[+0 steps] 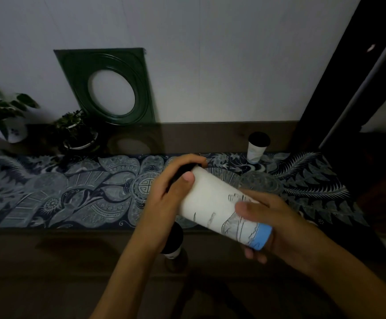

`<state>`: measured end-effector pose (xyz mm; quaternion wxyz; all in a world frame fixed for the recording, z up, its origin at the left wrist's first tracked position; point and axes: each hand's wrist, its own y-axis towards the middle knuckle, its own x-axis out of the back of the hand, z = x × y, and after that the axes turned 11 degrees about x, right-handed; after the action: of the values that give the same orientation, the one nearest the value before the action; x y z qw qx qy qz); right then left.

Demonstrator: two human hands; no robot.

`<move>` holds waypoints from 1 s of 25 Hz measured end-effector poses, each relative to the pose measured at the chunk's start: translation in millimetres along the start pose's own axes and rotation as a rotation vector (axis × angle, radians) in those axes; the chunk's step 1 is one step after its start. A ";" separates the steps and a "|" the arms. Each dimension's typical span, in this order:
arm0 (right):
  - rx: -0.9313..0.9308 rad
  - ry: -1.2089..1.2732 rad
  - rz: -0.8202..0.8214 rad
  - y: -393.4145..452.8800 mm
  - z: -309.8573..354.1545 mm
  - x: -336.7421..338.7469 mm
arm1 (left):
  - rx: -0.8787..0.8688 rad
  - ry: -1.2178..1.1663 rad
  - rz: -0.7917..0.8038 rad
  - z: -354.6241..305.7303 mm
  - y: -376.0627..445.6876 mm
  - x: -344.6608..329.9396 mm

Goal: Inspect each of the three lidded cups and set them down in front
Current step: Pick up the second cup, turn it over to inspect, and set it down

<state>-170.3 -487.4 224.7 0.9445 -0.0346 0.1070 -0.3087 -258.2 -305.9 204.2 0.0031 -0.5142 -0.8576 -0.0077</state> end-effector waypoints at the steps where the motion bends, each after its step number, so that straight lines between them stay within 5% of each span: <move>1: -0.038 0.050 0.008 -0.6 -0.7 -1.3 | -0.008 -0.007 -0.013 1.0 -0.4 0.0; 4: 0.099 -0.230 0.011 -0.6 -0.9 -4.1 | 0.021 -0.038 -0.069 0.8 0.1 -0.1; 6: 0.408 -1.059 0.040 1.1 -9.7 1.4 | 0.073 -0.044 -0.105 0.0 1.6 -0.6; 8: 0.688 -1.473 0.044 3.9 -21.4 6.7 | 0.089 -0.030 -0.105 -0.9 2.3 -0.2; 10: 0.650 -1.315 0.023 1.5 -19.0 4.2 | 0.065 -0.019 -0.061 -3.2 1.0 0.4; 14: 0.156 -0.212 0.003 -2.6 1.1 -6.6 | 0.018 -0.055 0.011 -3.7 -1.1 4.2; 16: 0.041 -0.029 -0.033 -2.8 4.8 -10.4 | 0.011 -0.069 0.000 -2.8 -0.7 3.6; 18: 0.107 -0.176 -0.023 -1.8 4.8 -10.7 | 0.031 -0.087 -0.048 -3.7 0.9 2.3; 21: 0.544 -1.267 0.004 2.3 -8.4 -0.4 | 0.070 -0.068 -0.106 -4.5 3.1 1.3; 22: 0.683 -1.456 0.013 2.6 -11.0 2.3 | 0.073 -0.057 -0.104 -4.1 3.1 2.0; 25: 0.609 -1.162 0.010 -0.9 -6.7 6.4 | 0.028 -0.029 -0.027 -5.0 0.1 3.9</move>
<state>-167.2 -491.9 217.1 0.8176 0.0739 -0.5125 -0.2518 -259.9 -302.5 209.2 -0.0020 -0.5027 -0.8644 0.0118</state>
